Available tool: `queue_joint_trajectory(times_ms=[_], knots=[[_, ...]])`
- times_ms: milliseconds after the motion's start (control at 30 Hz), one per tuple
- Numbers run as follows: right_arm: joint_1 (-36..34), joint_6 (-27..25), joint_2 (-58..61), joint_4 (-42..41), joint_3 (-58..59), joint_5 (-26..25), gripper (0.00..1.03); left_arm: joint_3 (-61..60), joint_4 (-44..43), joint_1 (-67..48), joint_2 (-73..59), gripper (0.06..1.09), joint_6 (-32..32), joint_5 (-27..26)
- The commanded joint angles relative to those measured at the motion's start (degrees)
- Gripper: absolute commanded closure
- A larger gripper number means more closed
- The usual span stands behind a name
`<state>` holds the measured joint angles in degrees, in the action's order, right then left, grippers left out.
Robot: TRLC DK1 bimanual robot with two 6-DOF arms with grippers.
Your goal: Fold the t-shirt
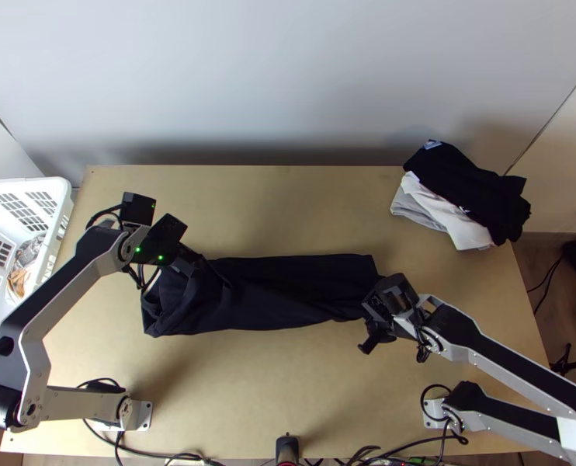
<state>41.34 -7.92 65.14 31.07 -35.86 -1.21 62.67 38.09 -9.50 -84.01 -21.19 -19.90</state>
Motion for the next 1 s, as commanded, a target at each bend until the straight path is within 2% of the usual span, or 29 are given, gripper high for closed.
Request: queue_joint_trajectory(times_ms=[0,200,400,733,767,800,867,900,967], knots=[[-0.03,0.45,-1.86,-2.77,-1.15,-2.04,1.0,-0.89,-0.73,0.71,-1.42,1.05,0.1,0.65],[-1.09,-0.87,-2.3,-10.42,-2.55,-5.03,1.0,-1.59,-1.0,0.44,-0.81,1.05,-0.08,0.65],[-3.9,-2.36,2.53,-18.59,-3.43,-5.2,1.0,-1.59,-1.17,-0.26,-0.46,1.05,-0.17,0.65],[-5.57,-2.45,9.21,-21.84,-4.31,-5.2,1.0,-1.68,-1.08,-0.52,0.34,1.05,-0.61,0.74],[-5.57,-2.54,9.21,-21.84,-4.22,-5.2,0.96,-1.68,-1.08,-0.52,0.51,1.05,-0.61,0.74],[-5.66,-2.62,9.04,-21.84,-4.13,-5.2,0.8,-1.68,-1.08,-0.52,0.69,1.05,-0.69,0.74],[-6.1,-2.62,8.86,-21.4,-3.96,-5.2,0.23,-1.77,-1.08,-0.35,0.77,1.05,-0.78,0.74],[-6.27,-2.62,8.6,-20.26,-4.22,-5.2,0.04,-1.77,-1.0,-0.26,0.86,1.05,-0.87,0.74],[-6.36,-2.62,7.01,-16.66,-5.01,-5.2,0.04,-1.94,-1.0,-0.17,1.04,1.05,-1.05,0.74]])
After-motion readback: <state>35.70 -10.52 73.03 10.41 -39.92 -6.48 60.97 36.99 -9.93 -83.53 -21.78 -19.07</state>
